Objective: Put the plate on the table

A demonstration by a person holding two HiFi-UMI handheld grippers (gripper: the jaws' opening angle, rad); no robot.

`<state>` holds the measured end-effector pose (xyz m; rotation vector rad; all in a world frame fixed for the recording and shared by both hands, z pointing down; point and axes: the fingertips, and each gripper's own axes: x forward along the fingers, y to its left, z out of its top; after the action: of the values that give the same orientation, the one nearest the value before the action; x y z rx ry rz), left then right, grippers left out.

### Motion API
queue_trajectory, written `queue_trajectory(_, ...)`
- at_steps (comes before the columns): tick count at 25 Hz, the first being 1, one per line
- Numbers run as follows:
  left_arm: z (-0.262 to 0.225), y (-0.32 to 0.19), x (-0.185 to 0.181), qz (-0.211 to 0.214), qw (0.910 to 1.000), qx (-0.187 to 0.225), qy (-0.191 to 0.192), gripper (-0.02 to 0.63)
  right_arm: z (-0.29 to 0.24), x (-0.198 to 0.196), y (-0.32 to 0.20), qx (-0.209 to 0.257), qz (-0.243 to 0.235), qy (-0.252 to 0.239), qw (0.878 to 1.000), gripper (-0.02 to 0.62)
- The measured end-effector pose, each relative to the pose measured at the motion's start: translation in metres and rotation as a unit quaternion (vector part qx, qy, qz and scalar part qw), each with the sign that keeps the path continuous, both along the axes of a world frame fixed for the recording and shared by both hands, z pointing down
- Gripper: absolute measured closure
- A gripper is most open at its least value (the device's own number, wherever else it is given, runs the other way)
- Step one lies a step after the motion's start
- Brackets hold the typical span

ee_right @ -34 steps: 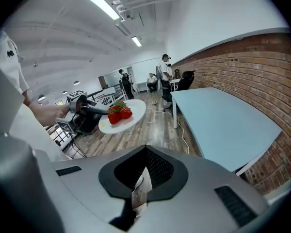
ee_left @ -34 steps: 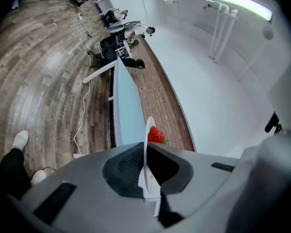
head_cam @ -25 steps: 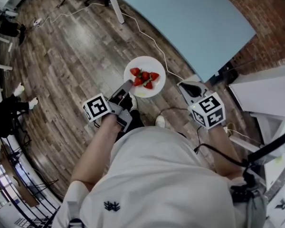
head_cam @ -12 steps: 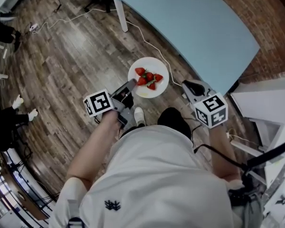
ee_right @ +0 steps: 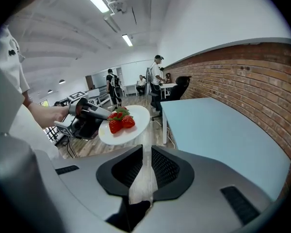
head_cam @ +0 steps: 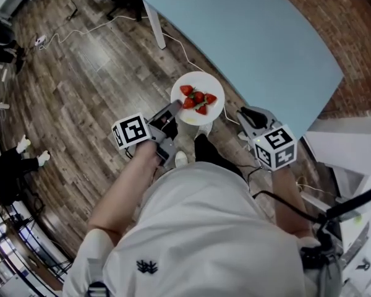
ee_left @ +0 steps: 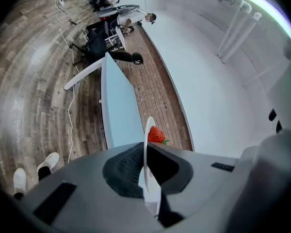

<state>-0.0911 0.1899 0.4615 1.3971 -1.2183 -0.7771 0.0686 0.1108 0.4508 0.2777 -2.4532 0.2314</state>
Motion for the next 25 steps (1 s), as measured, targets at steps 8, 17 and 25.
queue_trajectory(8,-0.007,-0.099,-0.026,0.011,0.9999,-0.002,0.0,0.595,-0.012,-0.029,-0.094,0.017,0.0,-0.015,1.0,0.551)
queue_trajectory(17,0.005,-0.249,-0.054,0.029,0.9993,-0.022,-0.007,0.596,0.004,-0.023,-0.213,-0.011,0.045,-0.002,0.999,0.552)
queue_trajectory(25,0.046,-0.372,-0.1,0.071,0.9971,-0.028,0.003,0.597,0.012,-0.045,-0.284,-0.036,0.14,-0.007,0.989,0.551)
